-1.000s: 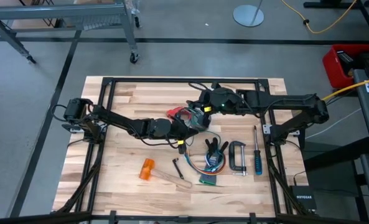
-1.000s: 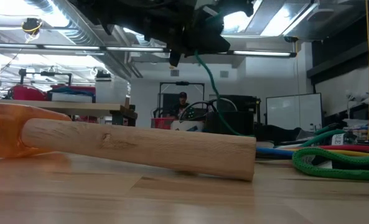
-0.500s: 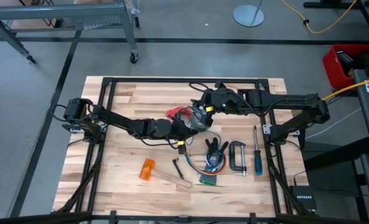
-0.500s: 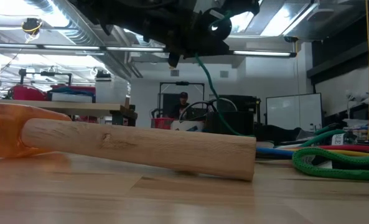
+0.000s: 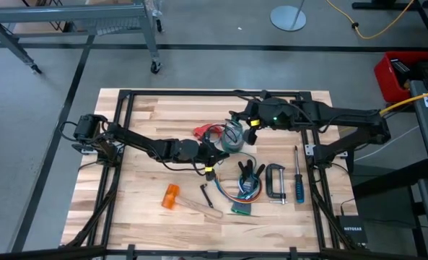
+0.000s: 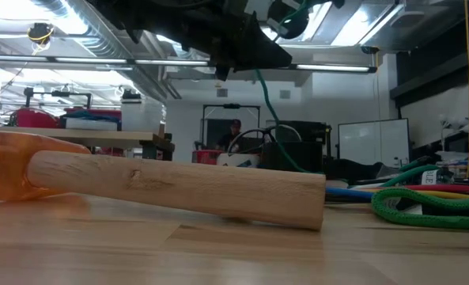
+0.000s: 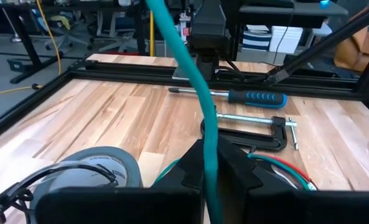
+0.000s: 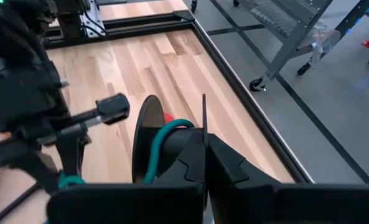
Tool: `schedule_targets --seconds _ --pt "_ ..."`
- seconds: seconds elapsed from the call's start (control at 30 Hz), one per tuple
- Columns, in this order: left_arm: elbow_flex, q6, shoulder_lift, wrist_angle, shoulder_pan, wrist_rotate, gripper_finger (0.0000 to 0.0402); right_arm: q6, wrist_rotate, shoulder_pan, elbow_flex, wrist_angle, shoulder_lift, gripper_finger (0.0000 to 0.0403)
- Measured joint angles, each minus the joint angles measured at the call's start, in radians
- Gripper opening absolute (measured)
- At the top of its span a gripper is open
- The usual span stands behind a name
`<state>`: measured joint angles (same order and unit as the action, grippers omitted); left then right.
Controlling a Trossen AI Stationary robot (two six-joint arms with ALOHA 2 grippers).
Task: Coil cords
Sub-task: Coil the blue wire onto the spool
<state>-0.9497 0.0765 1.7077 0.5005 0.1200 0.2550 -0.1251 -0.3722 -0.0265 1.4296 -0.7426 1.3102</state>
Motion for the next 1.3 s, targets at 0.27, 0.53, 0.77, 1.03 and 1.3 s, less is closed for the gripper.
schedule_targets --seconds 0.27,0.53,0.77,1.03,1.3 --pt "0.000 0.000 0.000 0.005 -0.005 0.000 0.0059 -0.001 0.070 0.000 0.000 -0.044 -0.060 0.0001" --pt "0.000 0.000 0.000 0.016 -0.008 0.003 0.0132 -0.001 0.074 0.000 0.000 -0.046 -0.115 0.0001" --pt "0.000 -0.013 0.000 0.172 0.013 0.003 0.0156 -0.001 0.074 0.000 0.000 -0.050 -0.143 0.0001" --pt "0.000 -0.120 0.000 0.321 0.022 0.003 0.0154 -0.014 0.077 0.000 0.000 -0.056 -0.145 0.0003" --pt "0.000 -0.132 0.001 0.369 0.010 -0.002 0.0155 -0.026 0.106 0.000 0.000 -0.012 -0.133 0.0002"
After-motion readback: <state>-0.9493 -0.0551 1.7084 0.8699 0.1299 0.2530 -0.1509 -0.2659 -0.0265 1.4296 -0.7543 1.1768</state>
